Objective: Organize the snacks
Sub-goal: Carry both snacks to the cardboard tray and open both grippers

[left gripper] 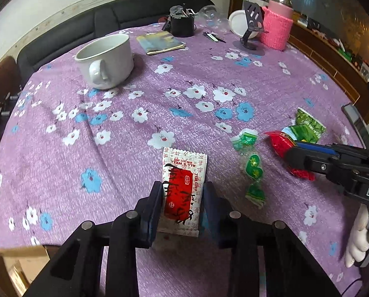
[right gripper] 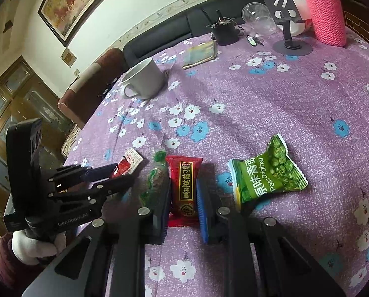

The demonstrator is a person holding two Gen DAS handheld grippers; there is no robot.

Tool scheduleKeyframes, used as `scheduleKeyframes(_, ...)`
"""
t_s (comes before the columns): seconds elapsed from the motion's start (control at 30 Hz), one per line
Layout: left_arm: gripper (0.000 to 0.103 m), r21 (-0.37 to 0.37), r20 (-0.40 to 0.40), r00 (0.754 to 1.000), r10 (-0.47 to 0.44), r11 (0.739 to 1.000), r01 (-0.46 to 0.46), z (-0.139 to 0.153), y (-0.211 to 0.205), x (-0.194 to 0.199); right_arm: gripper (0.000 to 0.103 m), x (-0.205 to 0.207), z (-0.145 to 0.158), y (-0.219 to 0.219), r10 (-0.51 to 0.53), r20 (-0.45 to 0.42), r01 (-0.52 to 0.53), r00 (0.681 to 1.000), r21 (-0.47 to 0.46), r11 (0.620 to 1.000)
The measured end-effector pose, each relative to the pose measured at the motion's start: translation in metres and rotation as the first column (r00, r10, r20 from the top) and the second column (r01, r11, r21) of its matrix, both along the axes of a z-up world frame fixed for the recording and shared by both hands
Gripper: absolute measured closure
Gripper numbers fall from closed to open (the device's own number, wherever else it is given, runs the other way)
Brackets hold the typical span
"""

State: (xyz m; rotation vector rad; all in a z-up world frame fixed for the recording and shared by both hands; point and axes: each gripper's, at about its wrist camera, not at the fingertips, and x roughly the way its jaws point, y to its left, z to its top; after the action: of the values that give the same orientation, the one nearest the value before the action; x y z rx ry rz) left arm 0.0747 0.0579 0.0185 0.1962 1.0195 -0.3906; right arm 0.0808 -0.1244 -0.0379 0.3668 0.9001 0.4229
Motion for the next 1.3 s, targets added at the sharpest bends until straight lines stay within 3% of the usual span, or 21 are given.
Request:
scheduleKeyframes(0.33,0.068,-0.129,0.045,0.997,0.057,0.99,-0.051,0.037,0.025,-0.051,0.084,-0.008,0.008,0.004,0.028,0.032,-0.029,0.999,0.029,0.999)
scheduleKeyframes(0.57,0.068,-0.237,0.093,0.977,0.192,0.957,-0.165,0.069,0.082,-0.109,0.084,-0.021,0.014,0.019,0.073,0.056,-0.075,0.996,0.03,0.997)
scheduleKeyframes(0.73,0.068,-0.288,0.115,0.933,0.34,0.911,-0.296,0.081,0.144,-0.156,0.084,-0.032,0.016,0.04,0.125,0.066,-0.125,0.99,0.004,0.992)
scheduleKeyframes(1.0,0.068,-0.348,0.073,0.861,0.504,0.822,-0.452,0.066,0.22,-0.209,0.084,-0.067,0.042,0.089,0.228,0.082,-0.229,0.97,0.002,0.973)
scheduleKeyframes(1.3,0.068,-0.323,0.06,0.822,0.566,0.791,-0.52,0.042,0.249,-0.236,0.084,-0.123,0.052,0.176,0.416,0.078,-0.414,0.906,-0.036,0.91)
